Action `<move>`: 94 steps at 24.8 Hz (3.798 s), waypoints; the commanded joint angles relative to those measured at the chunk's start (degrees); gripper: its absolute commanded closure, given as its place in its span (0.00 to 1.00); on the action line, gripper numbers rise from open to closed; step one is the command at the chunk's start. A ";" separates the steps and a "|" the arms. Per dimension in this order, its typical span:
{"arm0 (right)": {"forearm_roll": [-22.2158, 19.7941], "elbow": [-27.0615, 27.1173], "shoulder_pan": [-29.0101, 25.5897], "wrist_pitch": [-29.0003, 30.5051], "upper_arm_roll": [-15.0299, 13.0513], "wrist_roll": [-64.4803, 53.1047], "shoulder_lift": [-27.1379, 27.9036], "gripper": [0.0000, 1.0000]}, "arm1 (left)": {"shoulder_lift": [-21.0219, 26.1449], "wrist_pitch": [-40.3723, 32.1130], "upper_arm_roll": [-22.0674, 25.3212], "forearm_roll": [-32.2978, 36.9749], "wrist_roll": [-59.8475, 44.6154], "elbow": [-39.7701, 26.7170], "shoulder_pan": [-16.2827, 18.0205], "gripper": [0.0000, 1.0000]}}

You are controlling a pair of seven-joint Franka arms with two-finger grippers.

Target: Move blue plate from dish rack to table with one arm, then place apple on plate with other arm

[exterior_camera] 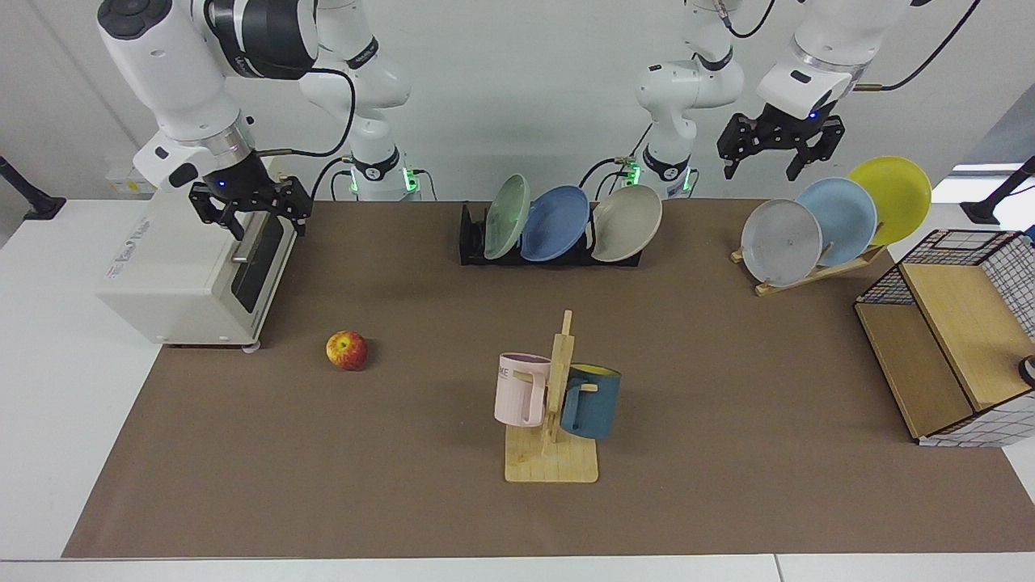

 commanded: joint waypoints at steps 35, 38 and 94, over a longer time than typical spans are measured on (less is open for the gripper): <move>0.25 -0.91 -0.15 0.05 0.02 -1.55 -0.91 0.00 | -9.68 6.64 -0.87 -5.79 1.04 -16.68 0.28 0.00; 0.25 -0.91 -0.24 -0.04 0.02 -1.55 -0.91 0.00 | -11.44 9.98 -3.06 -7.29 1.04 -21.96 0.28 0.00; 0.34 -2.92 0.11 7.51 0.11 0.39 -0.03 0.00 | -17.78 39.70 -29.08 -25.40 -6.43 -54.94 1.16 1.00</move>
